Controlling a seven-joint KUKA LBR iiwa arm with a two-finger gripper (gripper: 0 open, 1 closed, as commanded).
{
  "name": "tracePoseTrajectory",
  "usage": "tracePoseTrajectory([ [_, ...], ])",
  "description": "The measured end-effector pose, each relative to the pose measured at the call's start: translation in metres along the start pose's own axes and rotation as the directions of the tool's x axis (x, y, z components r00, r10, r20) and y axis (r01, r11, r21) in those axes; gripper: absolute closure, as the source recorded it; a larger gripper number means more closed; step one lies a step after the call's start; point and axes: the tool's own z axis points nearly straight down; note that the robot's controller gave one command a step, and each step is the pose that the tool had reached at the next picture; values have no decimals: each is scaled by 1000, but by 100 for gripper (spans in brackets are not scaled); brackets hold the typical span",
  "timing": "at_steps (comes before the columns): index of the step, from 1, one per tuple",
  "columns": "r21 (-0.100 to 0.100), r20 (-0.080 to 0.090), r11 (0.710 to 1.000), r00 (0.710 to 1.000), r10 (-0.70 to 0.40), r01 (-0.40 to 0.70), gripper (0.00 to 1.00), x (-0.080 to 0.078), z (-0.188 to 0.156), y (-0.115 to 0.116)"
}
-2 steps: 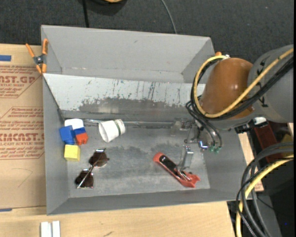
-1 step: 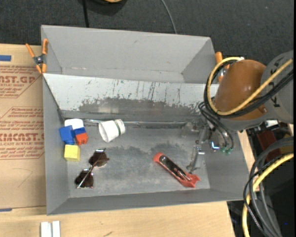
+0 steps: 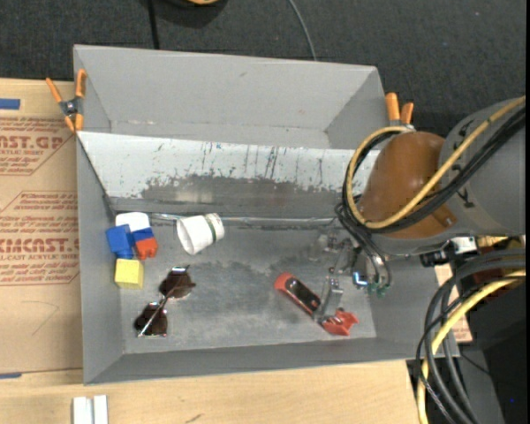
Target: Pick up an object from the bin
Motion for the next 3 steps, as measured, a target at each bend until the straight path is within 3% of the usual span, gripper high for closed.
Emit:
tracePoseTrajectory([
  [1,2,-2,1000,1000,-16,16,0,3,42,-25],
  [2,2,-2,997,997,83,-83,0,14,47,-27],
  [3,2,-2,974,974,226,-226,100,2,38,-42],
])
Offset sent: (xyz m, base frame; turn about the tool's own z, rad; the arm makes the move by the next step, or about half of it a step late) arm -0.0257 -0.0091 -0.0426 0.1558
